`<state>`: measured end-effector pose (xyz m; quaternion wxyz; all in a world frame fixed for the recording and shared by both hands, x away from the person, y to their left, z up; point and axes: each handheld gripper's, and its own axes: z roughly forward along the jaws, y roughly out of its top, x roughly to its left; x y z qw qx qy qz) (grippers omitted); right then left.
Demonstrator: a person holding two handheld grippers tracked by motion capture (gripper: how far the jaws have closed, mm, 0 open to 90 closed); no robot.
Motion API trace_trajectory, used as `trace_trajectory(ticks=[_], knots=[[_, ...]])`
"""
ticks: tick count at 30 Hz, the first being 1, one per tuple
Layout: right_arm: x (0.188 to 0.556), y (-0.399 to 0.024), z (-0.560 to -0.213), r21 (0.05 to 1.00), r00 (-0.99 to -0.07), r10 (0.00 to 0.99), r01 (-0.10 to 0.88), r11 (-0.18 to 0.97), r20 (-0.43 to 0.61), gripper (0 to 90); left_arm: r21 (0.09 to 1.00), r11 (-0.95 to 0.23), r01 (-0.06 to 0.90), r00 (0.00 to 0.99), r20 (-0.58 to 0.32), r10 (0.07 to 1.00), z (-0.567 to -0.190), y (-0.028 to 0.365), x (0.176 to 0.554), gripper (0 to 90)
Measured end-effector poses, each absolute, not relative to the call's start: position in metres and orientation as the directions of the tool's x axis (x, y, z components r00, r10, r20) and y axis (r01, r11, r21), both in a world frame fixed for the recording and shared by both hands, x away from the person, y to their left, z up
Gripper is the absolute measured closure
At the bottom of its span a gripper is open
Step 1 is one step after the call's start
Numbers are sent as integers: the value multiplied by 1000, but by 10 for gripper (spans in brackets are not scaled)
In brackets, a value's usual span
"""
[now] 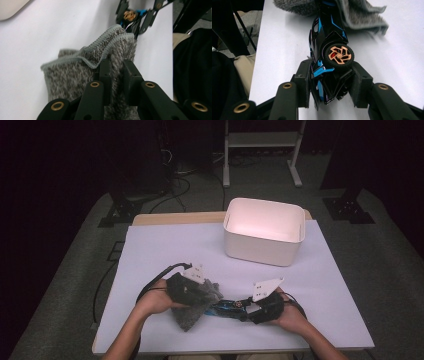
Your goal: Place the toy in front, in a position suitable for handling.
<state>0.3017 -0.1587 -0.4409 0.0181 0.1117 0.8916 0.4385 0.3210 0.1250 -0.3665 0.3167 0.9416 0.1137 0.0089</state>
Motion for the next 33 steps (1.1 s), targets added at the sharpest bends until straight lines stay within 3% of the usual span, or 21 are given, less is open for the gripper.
trace_trajectory(ticks=[7,15,33], knots=[[302,-159,-441,785,-974,216,184,591,66,567,587,-774,236,965,-45,260,-368,139,322,797],[301,-158,-441,786,-975,216,179,592,60,565,585,-780,222,971,-61,231,-371,126,322,797],[301,-156,-442,780,-975,214,180,599,61,562,597,-800,58,997,-77,15,-374,21,319,794]])
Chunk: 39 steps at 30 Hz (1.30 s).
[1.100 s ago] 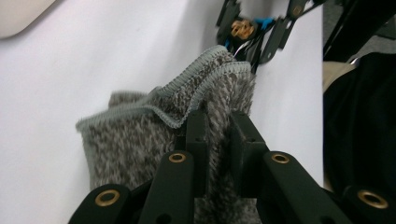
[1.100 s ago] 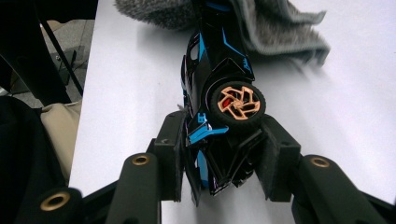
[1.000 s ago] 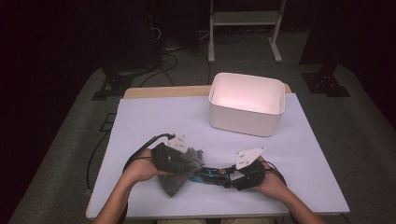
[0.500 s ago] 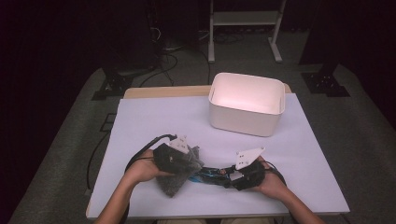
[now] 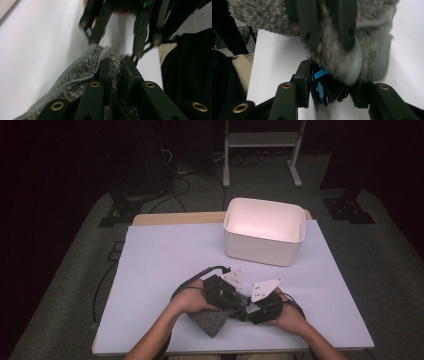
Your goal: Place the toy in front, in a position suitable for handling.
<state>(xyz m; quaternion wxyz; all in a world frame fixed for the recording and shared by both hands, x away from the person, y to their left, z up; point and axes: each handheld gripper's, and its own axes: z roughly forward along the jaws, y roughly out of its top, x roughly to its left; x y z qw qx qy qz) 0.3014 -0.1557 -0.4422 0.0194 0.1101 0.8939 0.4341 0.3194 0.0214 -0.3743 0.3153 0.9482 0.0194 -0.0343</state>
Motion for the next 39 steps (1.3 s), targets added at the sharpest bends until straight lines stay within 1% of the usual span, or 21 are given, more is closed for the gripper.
trace_trajectory(ticks=[6,13,17,20,23,28,33,36,39], knots=[[301,-156,-442,780,-975,213,176,601,56,562,618,-782,82,996,-82,40,-375,37,322,793],[302,-155,-443,780,-978,205,162,604,45,561,620,-764,175,984,-92,151,-375,85,328,787],[301,-155,-443,779,-978,203,158,607,41,561,628,-749,209,975,-75,209,-373,108,327,785],[302,-155,-443,779,-979,201,158,607,41,562,650,-719,245,966,-102,237,-376,120,326,782],[302,-155,-444,776,-979,200,155,611,38,560,670,-698,253,964,-114,240,-379,124,326,781],[301,-154,-444,771,-979,202,145,620,22,557,667,-702,249,965,-109,239,-378,124,327,778],[303,-155,-445,774,-979,197,159,613,45,558,661,-706,255,961,-94,259,-376,123,330,775],[306,-156,-445,777,-979,193,172,606,66,557,651,-718,247,964,-90,250,-377,117,331,775],[305,-155,-445,773,-979,192,169,612,63,557,650,-719,244,966,-97,240,-378,116,332,775]])
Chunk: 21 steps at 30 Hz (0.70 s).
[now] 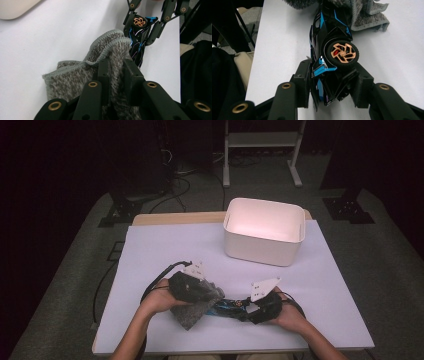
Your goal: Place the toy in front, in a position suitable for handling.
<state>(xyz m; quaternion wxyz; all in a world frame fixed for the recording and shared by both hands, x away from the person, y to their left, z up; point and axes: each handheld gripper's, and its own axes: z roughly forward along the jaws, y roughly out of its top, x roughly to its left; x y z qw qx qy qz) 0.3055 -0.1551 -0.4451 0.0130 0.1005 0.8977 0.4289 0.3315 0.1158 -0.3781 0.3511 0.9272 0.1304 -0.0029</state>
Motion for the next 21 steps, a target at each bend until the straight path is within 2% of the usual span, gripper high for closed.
trace_trajectory(ticks=[4,8,14,19,21], knots=[[306,-153,-443,762,-983,174,156,628,58,562,661,-704,259,963,-116,245,-380,120,329,776],[312,-149,-434,740,-988,153,108,664,7,553,648,-719,251,965,-113,235,-377,119,328,778],[332,-151,-437,753,-980,171,187,630,100,530,636,-732,245,966,-95,241,-376,114,332,778],[328,-152,-433,744,-975,192,207,635,108,496,641,-727,246,966,-101,239,-377,115,328,778],[326,-152,-429,744,-975,189,214,633,120,454,643,-728,240,967,-95,235,-377,115,326,778]])
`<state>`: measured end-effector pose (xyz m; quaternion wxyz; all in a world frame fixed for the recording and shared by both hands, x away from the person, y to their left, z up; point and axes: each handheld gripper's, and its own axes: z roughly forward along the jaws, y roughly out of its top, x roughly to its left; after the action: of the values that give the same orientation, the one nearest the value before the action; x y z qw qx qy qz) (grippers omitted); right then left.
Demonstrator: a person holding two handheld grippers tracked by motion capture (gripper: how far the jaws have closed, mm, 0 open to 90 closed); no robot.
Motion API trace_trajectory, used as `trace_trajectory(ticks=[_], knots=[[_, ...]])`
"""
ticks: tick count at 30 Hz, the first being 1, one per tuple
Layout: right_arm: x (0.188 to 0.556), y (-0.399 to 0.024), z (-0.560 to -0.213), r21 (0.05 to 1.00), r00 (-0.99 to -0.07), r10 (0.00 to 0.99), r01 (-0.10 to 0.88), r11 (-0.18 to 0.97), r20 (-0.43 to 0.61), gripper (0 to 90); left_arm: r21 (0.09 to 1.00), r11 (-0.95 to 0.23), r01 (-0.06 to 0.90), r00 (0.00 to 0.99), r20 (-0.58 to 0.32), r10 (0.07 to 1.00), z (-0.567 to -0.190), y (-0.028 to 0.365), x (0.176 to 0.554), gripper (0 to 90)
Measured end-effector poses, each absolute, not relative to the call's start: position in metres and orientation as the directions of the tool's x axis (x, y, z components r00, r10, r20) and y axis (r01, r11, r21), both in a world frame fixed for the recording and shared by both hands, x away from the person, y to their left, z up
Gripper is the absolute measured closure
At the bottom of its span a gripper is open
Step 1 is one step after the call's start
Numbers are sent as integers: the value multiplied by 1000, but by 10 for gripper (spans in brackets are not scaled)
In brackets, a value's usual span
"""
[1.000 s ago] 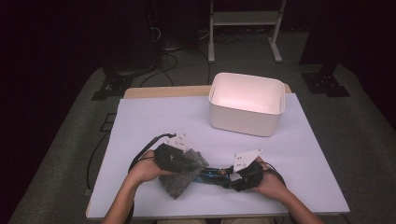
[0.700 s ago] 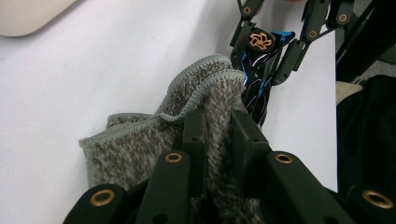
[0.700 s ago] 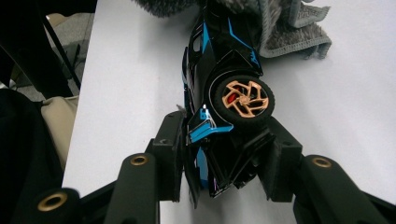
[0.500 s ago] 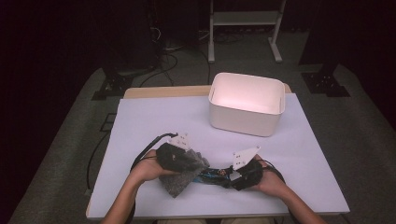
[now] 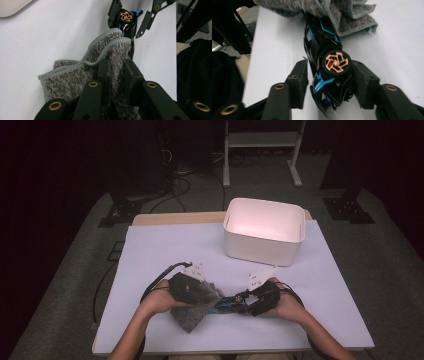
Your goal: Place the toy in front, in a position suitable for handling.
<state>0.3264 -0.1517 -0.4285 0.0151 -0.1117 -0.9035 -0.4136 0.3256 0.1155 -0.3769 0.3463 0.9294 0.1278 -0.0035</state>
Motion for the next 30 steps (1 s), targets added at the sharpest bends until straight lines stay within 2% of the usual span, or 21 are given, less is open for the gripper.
trace_trajectory(ticks=[9,14,23,30], knots=[[325,-149,-414,742,-966,183,260,619,185,322,646,-727,232,971,-104,217,-376,116,318,778],[327,-146,-411,726,-962,197,274,631,191,289,646,-730,221,975,-116,192,-376,116,311,779],[325,-144,-421,711,-954,207,301,636,218,250,639,-743,202,979,-116,167,-378,115,299,779],[318,-139,-433,685,-955,199,297,665,221,169,598,-779,187,982,-114,148,-386,109,291,772]])
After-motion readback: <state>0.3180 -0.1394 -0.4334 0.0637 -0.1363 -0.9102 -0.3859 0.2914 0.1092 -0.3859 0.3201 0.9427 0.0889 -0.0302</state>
